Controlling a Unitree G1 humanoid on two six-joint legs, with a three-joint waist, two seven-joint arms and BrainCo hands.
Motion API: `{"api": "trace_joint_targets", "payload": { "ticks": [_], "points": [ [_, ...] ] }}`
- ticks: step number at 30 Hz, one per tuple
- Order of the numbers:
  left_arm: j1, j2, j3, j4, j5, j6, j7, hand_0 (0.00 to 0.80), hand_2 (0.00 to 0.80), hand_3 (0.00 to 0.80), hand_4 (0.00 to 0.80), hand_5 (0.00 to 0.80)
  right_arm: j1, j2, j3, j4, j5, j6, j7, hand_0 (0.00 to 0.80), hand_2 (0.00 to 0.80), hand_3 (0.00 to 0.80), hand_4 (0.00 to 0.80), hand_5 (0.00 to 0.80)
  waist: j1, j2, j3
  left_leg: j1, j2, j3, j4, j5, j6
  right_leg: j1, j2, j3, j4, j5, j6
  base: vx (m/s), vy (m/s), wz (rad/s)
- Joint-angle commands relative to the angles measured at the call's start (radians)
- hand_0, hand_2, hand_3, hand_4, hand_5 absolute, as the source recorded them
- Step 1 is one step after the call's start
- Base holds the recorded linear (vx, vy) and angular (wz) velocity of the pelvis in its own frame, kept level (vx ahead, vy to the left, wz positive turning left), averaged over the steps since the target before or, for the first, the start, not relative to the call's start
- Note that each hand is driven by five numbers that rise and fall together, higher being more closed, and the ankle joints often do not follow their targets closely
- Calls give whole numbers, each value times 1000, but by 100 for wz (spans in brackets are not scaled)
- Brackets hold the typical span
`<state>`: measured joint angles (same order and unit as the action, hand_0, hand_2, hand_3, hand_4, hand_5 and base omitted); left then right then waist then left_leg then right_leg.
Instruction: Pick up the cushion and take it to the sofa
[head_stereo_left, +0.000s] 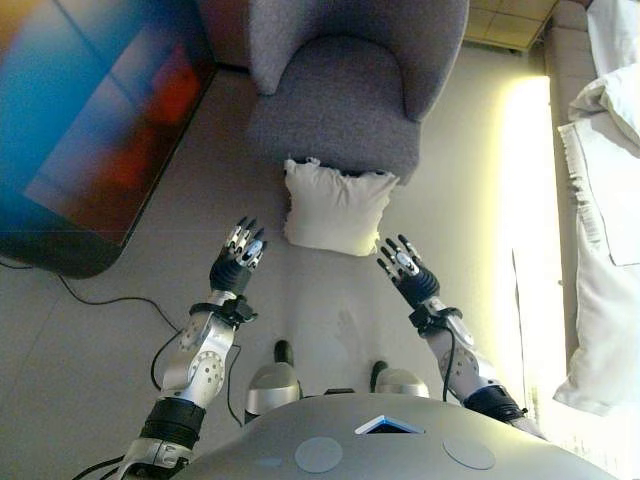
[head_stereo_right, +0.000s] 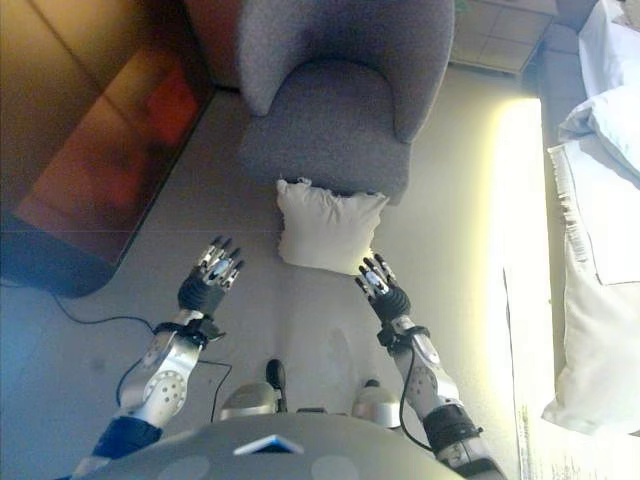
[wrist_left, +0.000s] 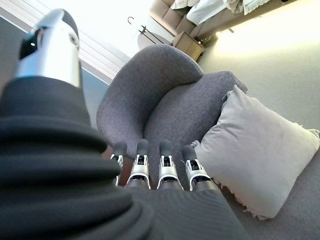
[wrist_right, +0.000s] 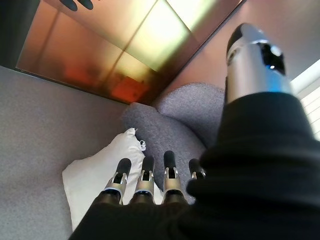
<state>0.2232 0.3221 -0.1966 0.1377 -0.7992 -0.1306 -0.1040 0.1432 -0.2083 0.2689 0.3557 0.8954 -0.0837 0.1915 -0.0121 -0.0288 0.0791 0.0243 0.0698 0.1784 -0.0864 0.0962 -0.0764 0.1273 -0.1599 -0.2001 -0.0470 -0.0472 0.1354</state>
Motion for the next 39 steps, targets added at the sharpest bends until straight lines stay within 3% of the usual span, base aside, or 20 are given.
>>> {"api": "trace_joint_targets", "payload": {
  "ticks": [1,16,24,31,36,39],
  "points": [
    [-50,-14,11,16,13,-43,-5,0,0,0,0,0,-43,-5,-20,-31,9,-40,17,0,0,0,0,0,8,15,-5,14,14,16,67,-91,-3,-90,3,-42,13,97,23,34,7,0],
    [39,-16,46,-15,49,-96,-26,0,0,0,0,0,33,-3,-61,-64,-25,-25,12,0,0,0,0,0,1,6,-18,37,9,28,60,-103,2,-78,-6,-29,15,100,36,47,21,-2],
    [-63,-12,25,37,6,-106,-11,0,0,0,0,0,-44,0,-3,-25,-32,-25,16,0,0,0,0,0,-9,11,16,8,-5,32,65,-103,13,-131,-21,-10,36,112,47,-72,57,-5],
    [-21,-16,35,7,31,-98,-6,0,0,0,0,0,-19,14,-18,-47,-43,3,-9,0,0,0,0,0,-7,-3,8,16,-21,52,151,-161,28,-116,-76,-10,65,115,68,72,92,-7],
    [-40,-2,45,15,16,-91,-12,0,0,0,0,0,-29,32,-26,-36,-33,-21,-4,0,0,0,0,0,5,-6,17,-18,-45,47,182,-171,59,-146,-145,6,212,138,65,-5,140,-5],
    [-80,0,27,46,12,-74,-21,0,0,0,0,0,-15,50,-12,-50,-47,-50,-29,0,0,0,0,0,2,20,33,-44,-58,21,202,-178,107,-251,-167,72,516,213,41,-18,250,9]
  ]
}}
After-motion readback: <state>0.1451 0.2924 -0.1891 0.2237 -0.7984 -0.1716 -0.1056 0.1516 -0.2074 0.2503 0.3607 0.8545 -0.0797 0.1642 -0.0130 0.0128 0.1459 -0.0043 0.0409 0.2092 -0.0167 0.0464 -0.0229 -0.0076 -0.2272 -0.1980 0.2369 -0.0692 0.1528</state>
